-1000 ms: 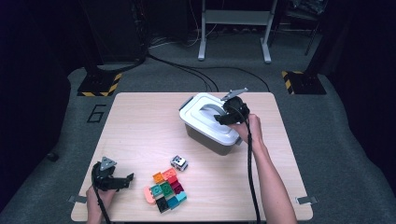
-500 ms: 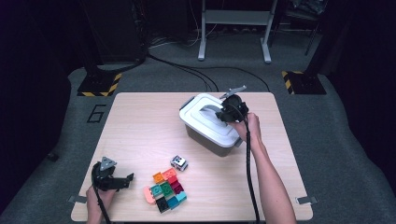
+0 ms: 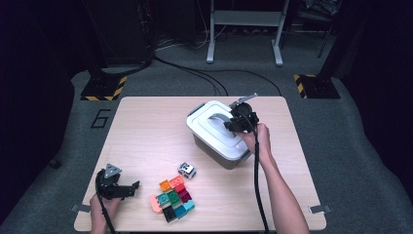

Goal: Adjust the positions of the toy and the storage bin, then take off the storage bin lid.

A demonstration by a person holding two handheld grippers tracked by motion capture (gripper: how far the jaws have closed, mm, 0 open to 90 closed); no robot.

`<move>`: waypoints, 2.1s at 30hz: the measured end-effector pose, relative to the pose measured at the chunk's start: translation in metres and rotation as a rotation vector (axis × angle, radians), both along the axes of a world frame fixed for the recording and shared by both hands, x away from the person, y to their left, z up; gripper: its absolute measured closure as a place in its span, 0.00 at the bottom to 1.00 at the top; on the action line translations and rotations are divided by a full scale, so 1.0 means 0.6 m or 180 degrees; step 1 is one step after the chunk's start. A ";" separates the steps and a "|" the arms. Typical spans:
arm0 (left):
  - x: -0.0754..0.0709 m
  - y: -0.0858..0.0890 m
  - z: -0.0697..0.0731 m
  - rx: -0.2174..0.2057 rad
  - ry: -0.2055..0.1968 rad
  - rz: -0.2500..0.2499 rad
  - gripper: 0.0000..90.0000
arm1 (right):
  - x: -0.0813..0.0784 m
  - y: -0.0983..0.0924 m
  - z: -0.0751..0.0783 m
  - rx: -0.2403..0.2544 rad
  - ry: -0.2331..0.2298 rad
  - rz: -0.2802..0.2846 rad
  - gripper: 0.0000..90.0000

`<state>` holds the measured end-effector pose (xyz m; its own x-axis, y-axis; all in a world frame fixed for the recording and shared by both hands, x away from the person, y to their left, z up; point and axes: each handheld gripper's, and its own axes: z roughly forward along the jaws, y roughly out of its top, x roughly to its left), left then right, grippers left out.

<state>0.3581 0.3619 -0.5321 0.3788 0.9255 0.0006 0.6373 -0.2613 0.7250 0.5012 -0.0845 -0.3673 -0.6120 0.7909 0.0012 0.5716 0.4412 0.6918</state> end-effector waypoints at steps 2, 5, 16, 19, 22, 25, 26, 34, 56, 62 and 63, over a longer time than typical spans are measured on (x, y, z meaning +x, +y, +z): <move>0.000 0.000 0.000 0.0000 0.0017 -0.0003 0.01 | -0.006 0.002 0.000 0.0025 0.0031 -0.0025 0.75; -0.001 0.001 0.002 0.0005 0.0053 -0.0019 0.01 | -0.013 0.006 0.000 0.0041 0.0051 -0.0031 0.75; -0.001 -0.001 0.000 -0.0019 -0.0001 0.0005 0.01 | -0.039 0.024 -0.001 0.0081 0.0063 -0.0046 0.75; -0.001 -0.001 0.000 -0.0020 0.0002 0.0004 0.01 | -0.046 0.032 0.000 0.0067 0.0082 -0.0053 0.75; -0.001 -0.001 0.000 -0.0021 -0.0002 0.0006 0.01 | -0.050 0.038 0.000 0.0059 0.0066 -0.0065 0.75; -0.001 -0.001 0.000 -0.0019 0.0002 0.0004 0.01 | -0.054 0.042 -0.001 0.0081 0.0069 -0.0070 0.75; -0.001 -0.001 0.000 -0.0019 0.0005 0.0001 0.01 | -0.055 0.042 -0.001 0.0080 0.0078 -0.0064 0.75; -0.001 0.000 0.000 -0.0007 0.0007 -0.0008 0.01 | -0.062 0.049 -0.002 0.0076 0.0034 -0.0055 0.75; -0.001 0.000 0.001 -0.0002 0.0009 -0.0014 0.02 | -0.070 0.016 0.062 0.0061 -0.0351 -0.0153 0.75; -0.001 0.000 0.001 -0.0016 0.0010 -0.0004 0.02 | -0.065 -0.007 0.074 0.0051 -0.0374 -0.0225 0.75; -0.001 0.000 0.001 -0.0011 0.0010 -0.0008 0.02 | -0.065 -0.011 0.076 0.0068 -0.0382 -0.0250 0.75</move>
